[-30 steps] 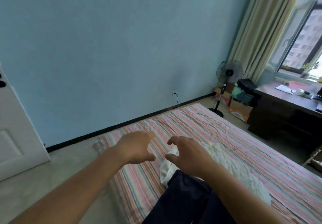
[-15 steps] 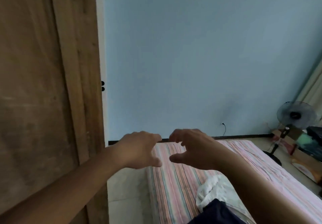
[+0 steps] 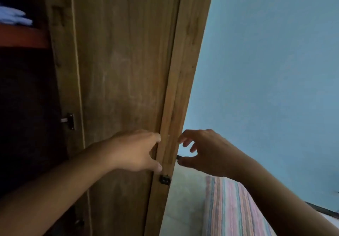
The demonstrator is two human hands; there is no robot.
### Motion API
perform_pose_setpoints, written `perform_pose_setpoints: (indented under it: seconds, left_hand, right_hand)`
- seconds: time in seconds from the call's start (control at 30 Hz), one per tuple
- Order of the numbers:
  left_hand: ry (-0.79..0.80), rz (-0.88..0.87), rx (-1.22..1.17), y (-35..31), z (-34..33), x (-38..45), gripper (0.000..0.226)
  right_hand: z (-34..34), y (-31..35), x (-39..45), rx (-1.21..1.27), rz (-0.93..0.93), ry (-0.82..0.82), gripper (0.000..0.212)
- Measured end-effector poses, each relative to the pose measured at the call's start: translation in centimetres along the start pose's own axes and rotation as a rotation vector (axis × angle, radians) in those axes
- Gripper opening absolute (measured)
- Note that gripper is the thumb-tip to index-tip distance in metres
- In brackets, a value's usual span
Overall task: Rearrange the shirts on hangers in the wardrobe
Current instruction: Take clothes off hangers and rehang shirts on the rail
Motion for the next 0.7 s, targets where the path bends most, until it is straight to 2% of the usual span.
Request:
perform_pose_setpoints:
  seconds: [0.17,0.3,0.43,0.5,0.63,0.7]
  left_hand:
    - [-0.035,0.228,-0.026,5.7,1.6,-4.3,0.088]
    - [-0.058,0.334,-0.031,9.6,2.9,-7.5,0.07]
    - [-0.079,0.369,-0.08,14.0,3.9,-10.8,0.056]
    - [-0.071,0.396,-0.061,16.3,4.4,-12.5,0.058]
    - [-0.098,0.501,0.023,20.9,5.8,-15.4,0.076]
    - [-0.122,0.554,0.037,22.8,6.5,-16.8,0.076]
  right_hand:
    - [-2.0,5.2,3.7,0.013,0.141,0.035,0.048]
    - [-4.0,10.0,7.0,0.012,0.229,0.054,0.053]
    - [-6.0,14.9,10.5,0.041,0.29,0.117,0.053]
    - [-6.6,17.2,12.0,0.056,0.311,0.126,0.052]
    - [-8.0,21.7,14.5,0.111,0.362,0.12,0.043]
    - [-8.8,24.0,15.7,0.15,0.374,0.142,0.041]
Point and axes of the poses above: each hand's wrist, its own x-axis towards the middle knuckle, its own z-axis out of the back of the hand, y = z × x, the point moved 5 cm from there along x, towards the middle knuckle, and after that the axes turned 6 degrees about -z, right-handed, at the moved point
